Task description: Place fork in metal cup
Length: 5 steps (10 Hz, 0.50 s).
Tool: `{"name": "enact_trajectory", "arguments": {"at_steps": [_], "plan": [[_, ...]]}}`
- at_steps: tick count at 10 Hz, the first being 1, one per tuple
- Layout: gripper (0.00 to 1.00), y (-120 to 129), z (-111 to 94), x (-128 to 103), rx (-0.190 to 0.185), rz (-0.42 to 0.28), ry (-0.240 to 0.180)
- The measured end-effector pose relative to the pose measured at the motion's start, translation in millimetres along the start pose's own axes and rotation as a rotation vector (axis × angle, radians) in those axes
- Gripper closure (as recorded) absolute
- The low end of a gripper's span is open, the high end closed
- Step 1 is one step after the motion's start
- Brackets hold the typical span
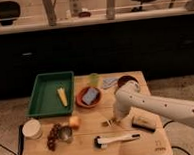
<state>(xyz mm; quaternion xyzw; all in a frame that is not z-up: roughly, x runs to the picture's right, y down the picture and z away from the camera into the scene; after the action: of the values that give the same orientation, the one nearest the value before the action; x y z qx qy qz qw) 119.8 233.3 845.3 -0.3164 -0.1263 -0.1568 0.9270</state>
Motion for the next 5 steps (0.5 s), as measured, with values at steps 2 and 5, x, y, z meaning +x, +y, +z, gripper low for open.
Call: {"name": "enact_trajectory", "arguments": {"at_steps": [2,5], "plan": [[1.00,1.2,-2.1,0.4,-0.004,0.002,0.000],[1.00,-4.8,-15.2,-9.1,0.027,-0.031,0.018]]}}
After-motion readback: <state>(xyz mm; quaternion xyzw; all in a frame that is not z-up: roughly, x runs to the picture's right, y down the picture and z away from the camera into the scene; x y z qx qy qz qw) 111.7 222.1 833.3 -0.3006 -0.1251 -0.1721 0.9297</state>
